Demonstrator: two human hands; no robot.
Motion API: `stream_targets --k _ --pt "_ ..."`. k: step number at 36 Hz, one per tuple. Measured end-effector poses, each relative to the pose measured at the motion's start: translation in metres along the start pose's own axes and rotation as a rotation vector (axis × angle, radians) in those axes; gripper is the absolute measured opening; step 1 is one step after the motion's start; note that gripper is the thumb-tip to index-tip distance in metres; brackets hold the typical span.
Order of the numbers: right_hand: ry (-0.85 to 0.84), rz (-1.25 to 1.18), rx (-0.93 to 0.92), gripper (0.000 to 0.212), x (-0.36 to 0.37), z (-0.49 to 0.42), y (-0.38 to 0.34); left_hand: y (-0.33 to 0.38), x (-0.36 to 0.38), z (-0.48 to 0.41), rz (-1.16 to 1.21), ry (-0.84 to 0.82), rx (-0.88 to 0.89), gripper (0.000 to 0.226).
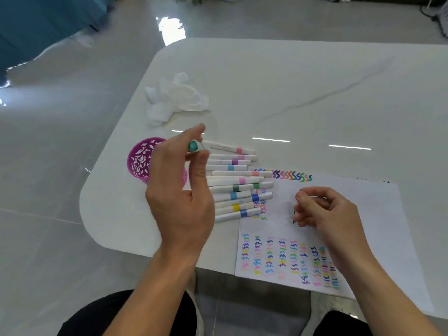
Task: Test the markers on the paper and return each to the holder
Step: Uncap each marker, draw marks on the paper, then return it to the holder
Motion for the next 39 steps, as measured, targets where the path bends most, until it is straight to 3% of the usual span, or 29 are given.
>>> stream_targets --k 8,15,23,31,39 --pt "-0.009 0.025 0.015 0.006 0.0 -0.003 0.005 -0.014 -0.014 -0.01 -0.096 0.131 -0.014 0.024" --pt "-0.015 0.03 0.009 0.006 0.0 -0.004 0.007 -0.024 -0.016 -0.008 -0.249 -0.026 -0.282 0.032" --pt "-0.009 0.048 0.003 0.011 0.002 -0.005 0.008 -0.034 -0.02 -0.008 -0.456 -0.142 -0.413 0.023" --pt "-0.003 0.034 0.004 0.022 0.002 -0.005 0.008 -0.037 -0.023 -0.006 -0.53 -0.195 -0.428 0.028" --pt "0.0 0.038 0.011 0.025 0.002 -0.004 0.008 -0.024 -0.022 -0.008 -0.402 -0.148 -0.232 0.043"
Point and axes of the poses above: each hand's wrist, its own z-axis away from the middle knuckle, its own x-axis out of the palm, y = z × x, the point moved 1 cm from there along -z, towards the middle knuckle, and after that the axes turned 3 degrees about -x, right-handed, at the moved point
